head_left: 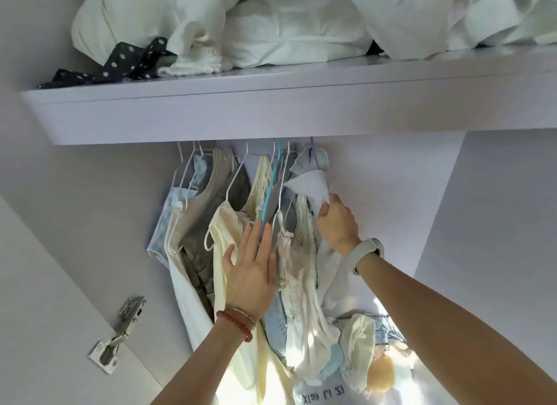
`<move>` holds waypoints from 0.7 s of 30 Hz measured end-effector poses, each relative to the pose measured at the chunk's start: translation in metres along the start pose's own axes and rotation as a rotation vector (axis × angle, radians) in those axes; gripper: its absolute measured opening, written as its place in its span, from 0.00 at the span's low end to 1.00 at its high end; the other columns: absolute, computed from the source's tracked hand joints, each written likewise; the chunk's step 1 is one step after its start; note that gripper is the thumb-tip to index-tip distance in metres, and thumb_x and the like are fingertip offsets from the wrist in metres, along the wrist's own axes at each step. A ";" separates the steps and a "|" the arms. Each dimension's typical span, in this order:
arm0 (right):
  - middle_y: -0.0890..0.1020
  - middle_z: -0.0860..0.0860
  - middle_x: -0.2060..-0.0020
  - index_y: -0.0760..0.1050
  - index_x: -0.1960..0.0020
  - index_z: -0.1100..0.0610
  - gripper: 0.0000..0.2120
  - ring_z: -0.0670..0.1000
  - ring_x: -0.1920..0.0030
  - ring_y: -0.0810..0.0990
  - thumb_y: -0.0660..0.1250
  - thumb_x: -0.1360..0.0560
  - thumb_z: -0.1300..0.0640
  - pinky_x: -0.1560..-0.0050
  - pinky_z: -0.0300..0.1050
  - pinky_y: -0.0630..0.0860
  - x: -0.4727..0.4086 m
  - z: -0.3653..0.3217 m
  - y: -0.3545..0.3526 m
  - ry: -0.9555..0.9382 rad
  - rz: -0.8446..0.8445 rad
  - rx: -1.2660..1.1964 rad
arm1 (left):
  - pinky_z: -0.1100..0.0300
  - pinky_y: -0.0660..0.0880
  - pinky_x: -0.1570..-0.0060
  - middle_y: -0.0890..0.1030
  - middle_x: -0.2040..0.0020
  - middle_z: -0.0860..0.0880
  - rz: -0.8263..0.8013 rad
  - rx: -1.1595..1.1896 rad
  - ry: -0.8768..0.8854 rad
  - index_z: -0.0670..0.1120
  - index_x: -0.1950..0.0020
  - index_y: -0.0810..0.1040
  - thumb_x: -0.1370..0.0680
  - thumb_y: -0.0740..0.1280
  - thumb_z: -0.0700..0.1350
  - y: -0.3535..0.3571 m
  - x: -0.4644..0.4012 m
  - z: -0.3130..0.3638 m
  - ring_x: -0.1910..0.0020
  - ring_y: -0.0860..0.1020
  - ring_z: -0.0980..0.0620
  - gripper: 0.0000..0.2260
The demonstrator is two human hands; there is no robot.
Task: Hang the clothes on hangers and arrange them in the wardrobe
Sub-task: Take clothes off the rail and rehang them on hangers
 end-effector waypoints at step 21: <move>0.66 0.45 0.78 0.69 0.58 0.57 0.07 0.51 0.76 0.67 0.60 0.22 0.56 0.69 0.42 0.63 0.230 0.105 -0.098 0.027 0.203 0.167 | 0.36 0.58 0.36 0.66 0.30 0.39 0.016 0.212 0.247 0.41 0.31 0.68 0.26 0.59 0.43 -0.002 0.051 0.057 0.29 0.62 0.39 0.23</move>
Point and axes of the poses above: each hand's wrist, its own x-axis away from the middle knuckle, its own y-axis out of the palm, z = x × y, the point moved 3 cm from there along -x, towards the middle knuckle
